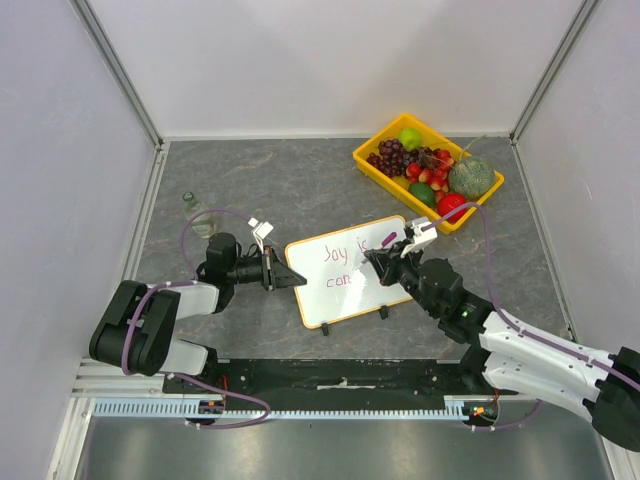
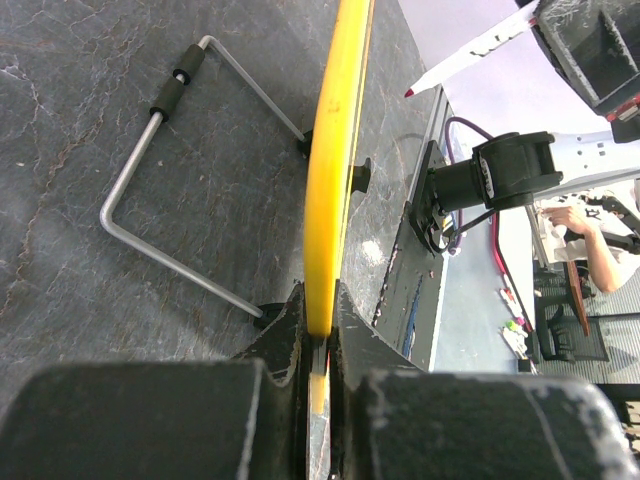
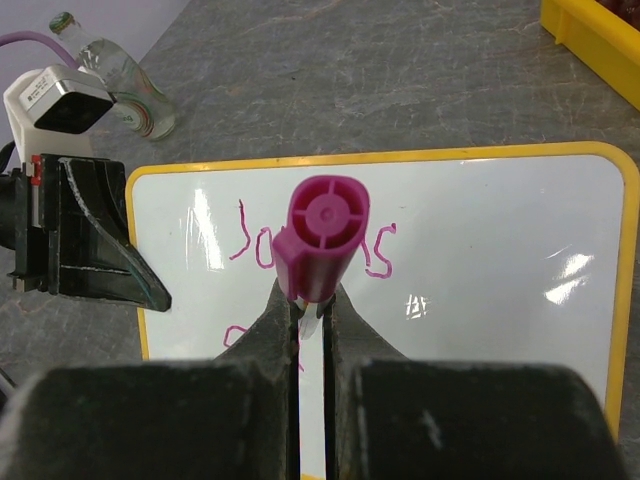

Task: Write a sentence on the whiteboard
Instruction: Write on the whiteboard at the whiteboard stand.

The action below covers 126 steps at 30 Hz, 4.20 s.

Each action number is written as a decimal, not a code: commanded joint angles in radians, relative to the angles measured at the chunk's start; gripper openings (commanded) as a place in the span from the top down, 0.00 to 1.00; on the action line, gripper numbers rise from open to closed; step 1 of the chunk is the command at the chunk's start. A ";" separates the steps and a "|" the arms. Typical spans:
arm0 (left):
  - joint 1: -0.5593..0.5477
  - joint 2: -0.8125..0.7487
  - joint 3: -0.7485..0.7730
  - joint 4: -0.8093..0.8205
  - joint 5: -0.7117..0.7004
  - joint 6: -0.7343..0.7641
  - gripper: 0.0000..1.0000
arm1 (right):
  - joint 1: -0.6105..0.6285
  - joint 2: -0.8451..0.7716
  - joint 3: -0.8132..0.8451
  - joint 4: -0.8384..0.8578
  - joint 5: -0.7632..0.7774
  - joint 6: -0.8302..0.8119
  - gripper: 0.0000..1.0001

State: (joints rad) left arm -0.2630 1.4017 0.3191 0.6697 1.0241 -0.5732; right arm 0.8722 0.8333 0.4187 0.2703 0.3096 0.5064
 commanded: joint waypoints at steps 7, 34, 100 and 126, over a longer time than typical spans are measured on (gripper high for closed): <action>-0.001 0.022 0.011 -0.018 -0.050 0.016 0.98 | -0.001 0.085 0.026 0.112 -0.033 -0.005 1.00; -0.001 0.020 0.011 -0.019 -0.050 0.016 0.98 | -0.004 0.150 -0.034 0.138 0.000 0.015 1.00; -0.001 0.025 0.014 -0.018 -0.048 0.016 0.98 | -0.007 0.112 -0.055 0.113 0.006 0.049 1.00; -0.001 0.023 0.014 -0.016 -0.048 0.016 0.98 | -0.007 0.053 -0.032 0.061 0.013 0.037 1.00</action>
State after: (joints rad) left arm -0.2630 1.4075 0.3222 0.6701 1.0271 -0.5732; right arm 0.8684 0.9031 0.3363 0.3492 0.2928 0.5636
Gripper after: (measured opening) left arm 0.070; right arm 0.067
